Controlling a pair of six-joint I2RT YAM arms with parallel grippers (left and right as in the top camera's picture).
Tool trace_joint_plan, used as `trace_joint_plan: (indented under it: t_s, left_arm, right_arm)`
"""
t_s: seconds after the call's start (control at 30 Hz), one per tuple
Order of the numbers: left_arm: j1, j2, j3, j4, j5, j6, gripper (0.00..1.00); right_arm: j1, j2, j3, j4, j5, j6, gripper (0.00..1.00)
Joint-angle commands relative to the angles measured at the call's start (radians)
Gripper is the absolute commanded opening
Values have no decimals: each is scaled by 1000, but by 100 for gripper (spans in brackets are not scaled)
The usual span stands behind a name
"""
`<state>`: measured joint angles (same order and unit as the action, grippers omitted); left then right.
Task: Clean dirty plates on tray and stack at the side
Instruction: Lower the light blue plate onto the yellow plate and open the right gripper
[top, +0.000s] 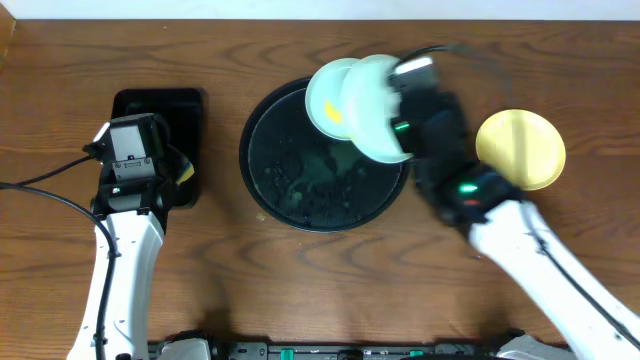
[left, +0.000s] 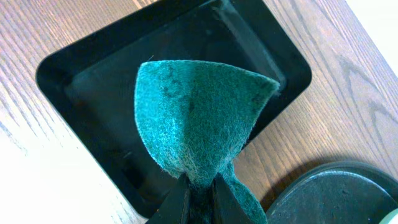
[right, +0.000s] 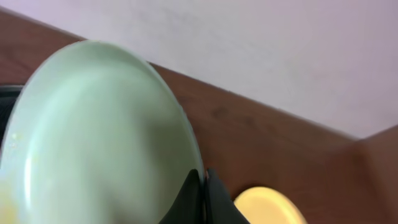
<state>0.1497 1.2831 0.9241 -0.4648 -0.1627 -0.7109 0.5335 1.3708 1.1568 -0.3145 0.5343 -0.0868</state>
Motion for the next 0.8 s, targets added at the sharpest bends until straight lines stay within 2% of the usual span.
trace_joint_plan:
  t_s: [0.0, 0.23, 0.43, 0.77]
  left_arm:
    - [4, 2, -4, 2, -5, -9, 7]
    - [4, 2, -4, 2, -5, -9, 7]
    - [4, 2, -4, 2, -5, -9, 8]
    - [4, 2, -4, 2, -5, -9, 7]
  right_arm:
    - [-147, -43, 7, -61, -402, 95, 1]
    - [-439, -12, 6, -228, -808, -111, 1]
    - [-627, 33, 6, -223, -1018, -116, 1]
    - [-933, 85, 6, -257, -796, 262, 1]
